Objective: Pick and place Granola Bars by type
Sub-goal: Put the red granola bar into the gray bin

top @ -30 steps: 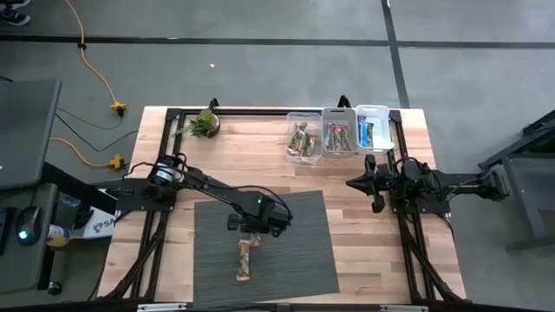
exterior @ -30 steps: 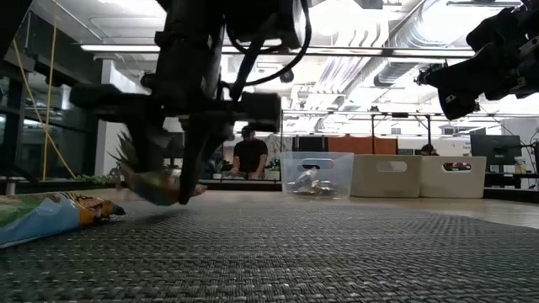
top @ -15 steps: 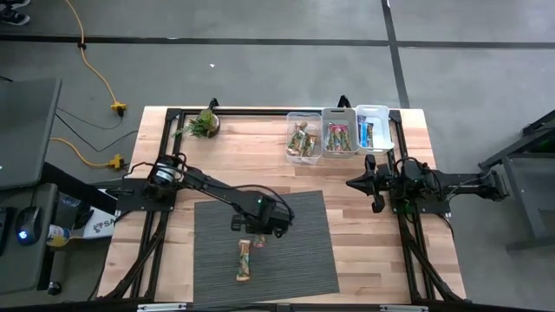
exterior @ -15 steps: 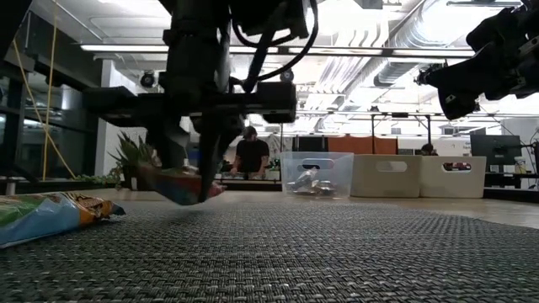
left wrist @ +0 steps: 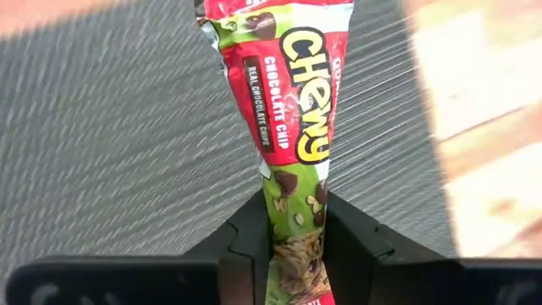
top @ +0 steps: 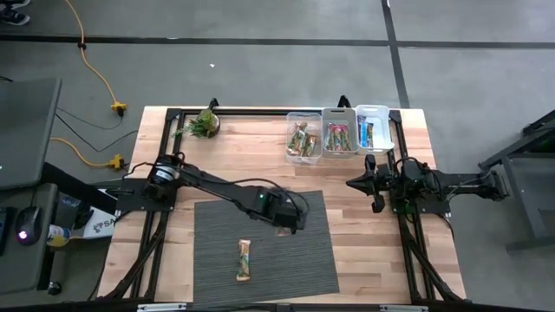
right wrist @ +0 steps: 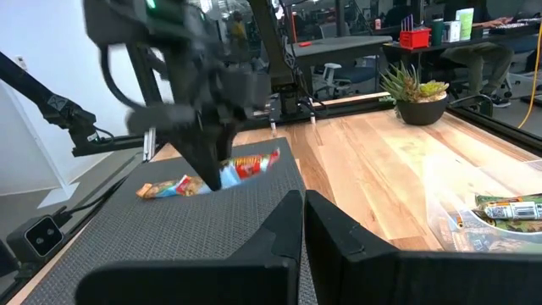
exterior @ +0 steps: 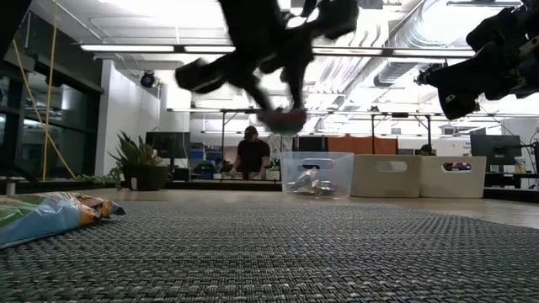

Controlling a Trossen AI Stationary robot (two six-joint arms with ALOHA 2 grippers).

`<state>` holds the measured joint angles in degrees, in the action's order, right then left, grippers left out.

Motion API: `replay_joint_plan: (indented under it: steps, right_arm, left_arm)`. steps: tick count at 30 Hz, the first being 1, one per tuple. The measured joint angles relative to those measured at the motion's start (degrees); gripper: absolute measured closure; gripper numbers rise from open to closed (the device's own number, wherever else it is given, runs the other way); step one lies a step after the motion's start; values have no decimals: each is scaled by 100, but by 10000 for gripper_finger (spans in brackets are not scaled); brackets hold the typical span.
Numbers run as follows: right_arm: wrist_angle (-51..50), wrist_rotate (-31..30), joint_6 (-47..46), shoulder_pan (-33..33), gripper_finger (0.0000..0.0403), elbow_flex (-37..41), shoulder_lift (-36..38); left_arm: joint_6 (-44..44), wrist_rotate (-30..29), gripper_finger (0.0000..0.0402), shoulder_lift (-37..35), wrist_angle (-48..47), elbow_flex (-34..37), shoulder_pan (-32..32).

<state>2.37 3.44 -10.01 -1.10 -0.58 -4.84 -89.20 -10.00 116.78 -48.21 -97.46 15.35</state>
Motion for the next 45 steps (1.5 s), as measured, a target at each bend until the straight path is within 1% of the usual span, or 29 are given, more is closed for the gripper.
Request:
replay_joint_plan:
  steps: [9, 11, 14, 20, 24, 28, 32, 35, 37, 40, 45]
  right_arm:
    - [0, 1, 1, 0, 402, 0, 0]
    - [0, 1, 1, 2, 402, 0, 0]
    - [-1, -1, 0, 1, 402, 0, 0]
    - [0, 0, 1, 0, 402, 0, 0]
    - [0, 0, 1, 1, 402, 0, 0]
    - [-1, 0, 0, 2, 402, 0, 0]
    - [0, -2, -1, 2, 402, 0, 0]
    - [0, -1, 0, 1, 402, 0, 0]
    - [-2, 1, 0, 0, 402, 0, 0]
    - [0, 1, 1, 0, 402, 0, 0]
    - [-1, -2, 0, 2, 402, 0, -2]
  left_arm:
    - [1225, -1262, 317, 0, -34, -1061, -21]
    - [1598, -1382, 317, 0, -21, -1319, -59]
    - [2424, -1414, 317, 1, 116, -1758, -179]
    - [4177, -1128, 317, -1, 794, -2587, -482]
    - [5121, -990, 317, -6, 1400, -2924, -602]
    - [5919, -916, 317, -6, 1893, -3216, -640]
    - [6479, -998, 317, -4, 2259, -3411, -720]
    - [6738, -1026, 317, -11, 2516, -3603, -905]
    - [6794, -933, 317, -18, 2564, -3687, -1095]
    - [6762, -570, 317, -10, 2568, -3749, -1468]
    - [6227, 213, 317, 20, 2621, -3749, -2205]
